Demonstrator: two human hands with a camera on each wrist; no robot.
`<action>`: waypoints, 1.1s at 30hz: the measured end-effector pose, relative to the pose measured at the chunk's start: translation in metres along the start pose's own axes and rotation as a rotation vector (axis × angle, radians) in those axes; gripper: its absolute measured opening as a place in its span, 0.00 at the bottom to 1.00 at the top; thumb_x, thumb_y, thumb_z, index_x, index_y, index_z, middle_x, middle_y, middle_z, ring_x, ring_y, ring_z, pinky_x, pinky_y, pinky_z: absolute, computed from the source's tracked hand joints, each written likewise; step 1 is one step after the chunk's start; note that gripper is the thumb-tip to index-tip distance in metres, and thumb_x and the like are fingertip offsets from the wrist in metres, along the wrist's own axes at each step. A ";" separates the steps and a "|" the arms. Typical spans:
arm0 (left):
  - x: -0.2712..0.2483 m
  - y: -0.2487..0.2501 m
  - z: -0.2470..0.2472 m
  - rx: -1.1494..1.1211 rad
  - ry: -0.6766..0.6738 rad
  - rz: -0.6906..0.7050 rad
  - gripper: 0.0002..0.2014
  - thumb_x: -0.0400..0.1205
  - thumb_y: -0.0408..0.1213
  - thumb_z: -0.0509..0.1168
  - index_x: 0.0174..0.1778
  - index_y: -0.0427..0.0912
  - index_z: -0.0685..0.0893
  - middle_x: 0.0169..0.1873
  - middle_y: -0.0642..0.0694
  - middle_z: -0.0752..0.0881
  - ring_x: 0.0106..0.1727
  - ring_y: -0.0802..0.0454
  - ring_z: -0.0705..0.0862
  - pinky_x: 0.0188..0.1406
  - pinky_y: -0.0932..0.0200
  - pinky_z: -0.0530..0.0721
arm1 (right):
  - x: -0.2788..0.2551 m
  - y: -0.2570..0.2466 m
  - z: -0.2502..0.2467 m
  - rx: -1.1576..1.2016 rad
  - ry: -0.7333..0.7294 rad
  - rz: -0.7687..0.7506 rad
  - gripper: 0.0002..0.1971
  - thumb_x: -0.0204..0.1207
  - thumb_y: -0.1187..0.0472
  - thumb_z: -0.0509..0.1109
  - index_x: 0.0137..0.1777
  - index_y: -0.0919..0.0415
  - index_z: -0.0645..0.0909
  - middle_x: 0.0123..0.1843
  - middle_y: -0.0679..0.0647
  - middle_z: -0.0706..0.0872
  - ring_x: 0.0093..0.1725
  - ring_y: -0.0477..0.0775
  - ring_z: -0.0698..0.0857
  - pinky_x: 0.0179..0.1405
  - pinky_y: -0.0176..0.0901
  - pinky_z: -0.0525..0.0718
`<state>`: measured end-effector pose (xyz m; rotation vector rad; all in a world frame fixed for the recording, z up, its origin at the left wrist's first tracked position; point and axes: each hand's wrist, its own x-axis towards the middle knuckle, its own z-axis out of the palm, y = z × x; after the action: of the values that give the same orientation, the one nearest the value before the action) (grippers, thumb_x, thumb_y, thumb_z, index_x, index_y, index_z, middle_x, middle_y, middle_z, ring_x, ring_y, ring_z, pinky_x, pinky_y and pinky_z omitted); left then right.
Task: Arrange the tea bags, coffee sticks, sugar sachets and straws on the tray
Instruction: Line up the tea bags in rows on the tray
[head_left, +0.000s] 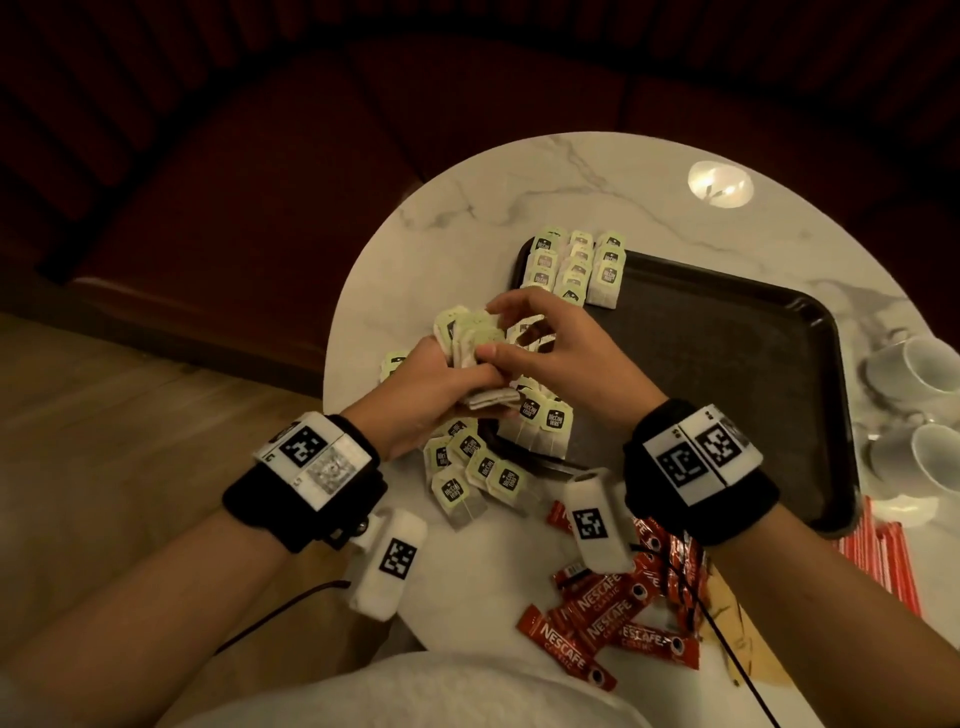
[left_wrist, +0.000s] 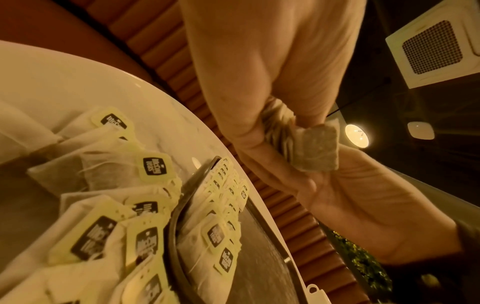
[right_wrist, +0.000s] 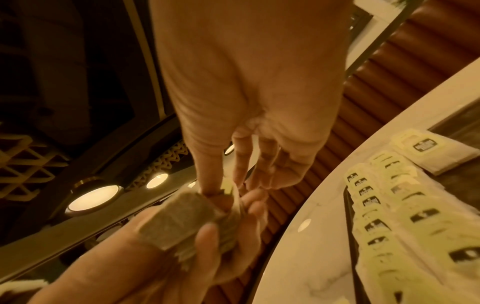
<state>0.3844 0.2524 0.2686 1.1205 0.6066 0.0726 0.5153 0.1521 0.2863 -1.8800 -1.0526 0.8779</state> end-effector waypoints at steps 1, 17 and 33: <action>0.001 0.001 0.000 -0.005 0.027 0.019 0.10 0.82 0.23 0.63 0.59 0.31 0.81 0.47 0.35 0.88 0.45 0.45 0.90 0.40 0.56 0.90 | -0.003 0.001 0.001 0.022 0.023 0.020 0.17 0.76 0.49 0.76 0.63 0.50 0.81 0.56 0.47 0.83 0.52 0.46 0.84 0.52 0.38 0.84; 0.007 0.004 0.008 -0.142 0.243 0.161 0.09 0.82 0.39 0.67 0.46 0.36 0.79 0.49 0.27 0.87 0.43 0.42 0.90 0.37 0.52 0.91 | -0.026 0.005 0.013 0.466 0.033 0.153 0.16 0.75 0.68 0.76 0.63 0.66 0.82 0.46 0.62 0.86 0.40 0.51 0.88 0.41 0.34 0.86; 0.014 0.009 -0.001 -0.227 0.313 0.240 0.10 0.85 0.40 0.63 0.42 0.39 0.80 0.38 0.45 0.90 0.42 0.50 0.91 0.41 0.56 0.90 | -0.028 0.016 0.001 0.425 0.220 0.061 0.05 0.81 0.66 0.70 0.55 0.66 0.83 0.53 0.57 0.88 0.48 0.48 0.88 0.47 0.38 0.87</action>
<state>0.3979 0.2624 0.2701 0.9619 0.7185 0.5195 0.5084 0.1217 0.2776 -1.6097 -0.6202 0.8317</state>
